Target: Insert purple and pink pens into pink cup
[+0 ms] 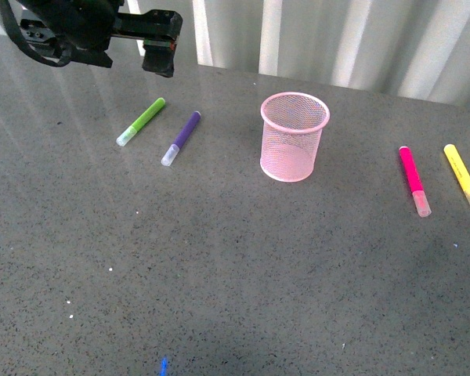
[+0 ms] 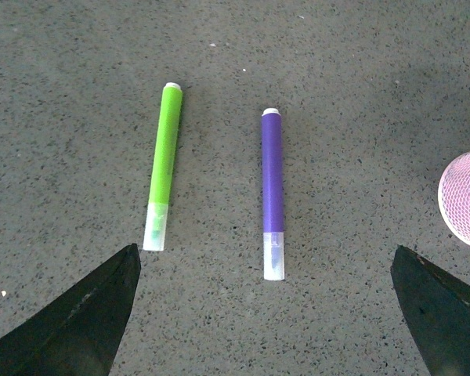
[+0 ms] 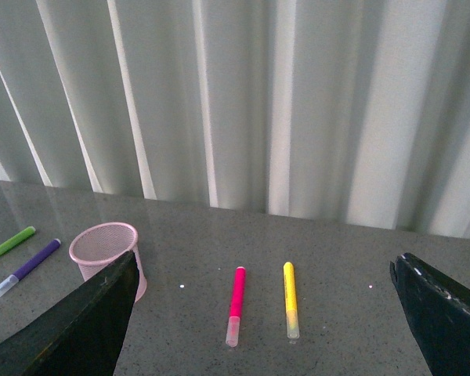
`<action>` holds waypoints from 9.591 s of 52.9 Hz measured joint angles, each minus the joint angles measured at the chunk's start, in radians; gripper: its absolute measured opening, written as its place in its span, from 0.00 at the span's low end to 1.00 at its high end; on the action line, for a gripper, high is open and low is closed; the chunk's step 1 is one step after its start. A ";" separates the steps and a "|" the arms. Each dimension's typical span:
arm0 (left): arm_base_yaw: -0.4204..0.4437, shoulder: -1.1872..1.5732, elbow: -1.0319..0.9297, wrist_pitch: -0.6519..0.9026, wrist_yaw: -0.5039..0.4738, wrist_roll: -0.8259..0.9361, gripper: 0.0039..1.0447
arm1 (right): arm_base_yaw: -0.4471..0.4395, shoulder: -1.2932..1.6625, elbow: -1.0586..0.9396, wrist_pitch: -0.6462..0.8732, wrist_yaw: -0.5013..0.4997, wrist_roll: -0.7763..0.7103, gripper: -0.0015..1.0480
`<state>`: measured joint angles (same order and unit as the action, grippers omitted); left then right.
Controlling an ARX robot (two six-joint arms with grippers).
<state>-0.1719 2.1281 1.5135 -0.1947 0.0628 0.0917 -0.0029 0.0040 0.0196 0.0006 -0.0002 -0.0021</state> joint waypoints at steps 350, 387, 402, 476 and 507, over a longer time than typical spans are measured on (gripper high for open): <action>-0.156 -0.175 -0.478 1.081 0.139 -0.585 0.94 | 0.000 0.000 0.000 0.000 0.000 0.000 0.93; 0.247 -0.863 -1.265 1.207 0.007 -0.125 0.43 | 0.000 0.000 0.000 0.000 0.000 0.000 0.93; 0.173 -0.996 -1.400 1.211 -0.058 -0.102 0.03 | 0.000 0.000 0.000 0.000 0.000 0.000 0.93; 0.172 -1.915 -1.493 0.412 -0.062 -0.099 0.03 | 0.000 0.000 0.000 0.000 0.000 0.000 0.93; 0.172 -2.124 -1.492 0.197 -0.063 -0.099 0.03 | 0.000 0.000 0.000 0.000 0.000 0.000 0.93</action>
<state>-0.0002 0.0044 0.0212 0.0021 -0.0002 -0.0071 -0.0029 0.0040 0.0196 0.0006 -0.0002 -0.0021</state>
